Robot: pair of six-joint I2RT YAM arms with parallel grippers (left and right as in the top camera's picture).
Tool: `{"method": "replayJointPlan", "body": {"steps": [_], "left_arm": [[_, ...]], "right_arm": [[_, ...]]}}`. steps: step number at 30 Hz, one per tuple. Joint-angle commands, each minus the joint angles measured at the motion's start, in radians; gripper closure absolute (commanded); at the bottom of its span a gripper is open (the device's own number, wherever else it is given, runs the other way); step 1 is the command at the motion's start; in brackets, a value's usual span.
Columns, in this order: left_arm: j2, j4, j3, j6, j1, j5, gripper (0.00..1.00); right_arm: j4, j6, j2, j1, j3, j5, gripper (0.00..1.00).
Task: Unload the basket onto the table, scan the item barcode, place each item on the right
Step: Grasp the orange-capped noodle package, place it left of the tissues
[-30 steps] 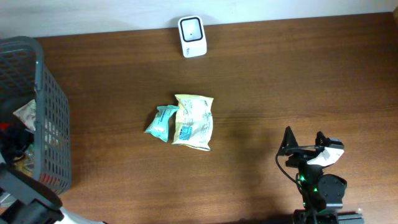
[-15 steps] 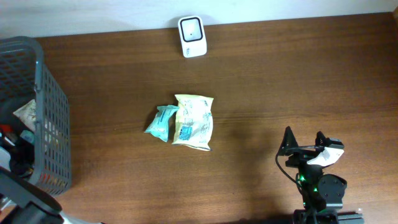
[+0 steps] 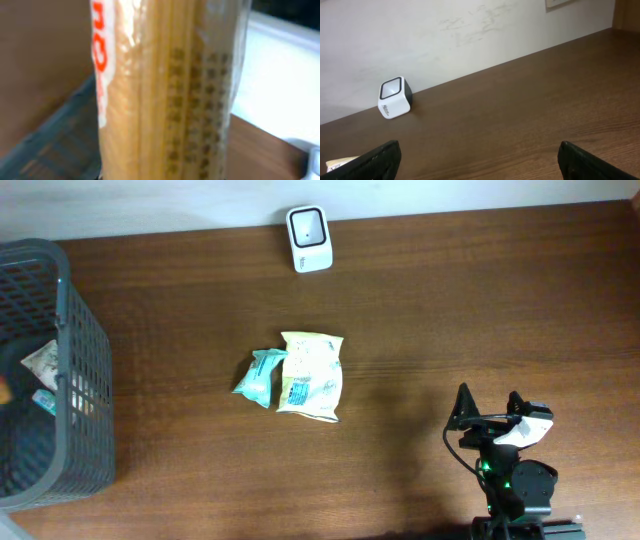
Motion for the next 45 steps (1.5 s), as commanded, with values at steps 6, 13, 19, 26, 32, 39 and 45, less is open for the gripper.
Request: {"method": "replayJointPlan", "body": {"steps": [6, 13, 19, 26, 32, 39, 45], "left_arm": [[0.060, -0.256, -0.116, -0.157, -0.547, -0.098, 1.00], [0.159, -0.055, -0.540, -0.366, -0.761, -0.204, 1.00], [0.238, 0.090, -0.808, -0.389, -0.791, -0.286, 1.00], [0.333, 0.092, -0.710, -0.343, -0.913, -0.293, 0.03], [0.314, -0.203, 0.005, -0.211, -0.778, -0.437, 0.01], [0.273, -0.377, 0.174, -0.338, -0.153, -0.398, 0.03], [0.274, -0.232, -0.219, -0.337, 0.038, -0.364, 0.09]], "right_arm": [[-0.004, -0.003, -0.004, 0.005, -0.007, 0.009, 0.01], [-0.004, -0.003, -0.004, 0.005, -0.007, 0.009, 0.02], [-0.004, -0.003, -0.004, 0.005, -0.007, 0.009, 0.01], [-0.004, -0.003, -0.004, 0.005, -0.007, 0.009, 0.01], [-0.004, -0.003, -0.004, 0.005, -0.007, 0.009, 0.02], [-0.004, -0.003, -0.004, 0.005, -0.007, 0.009, 0.01], [-0.004, -0.003, -0.004, 0.005, -0.007, 0.009, 0.01]]}}
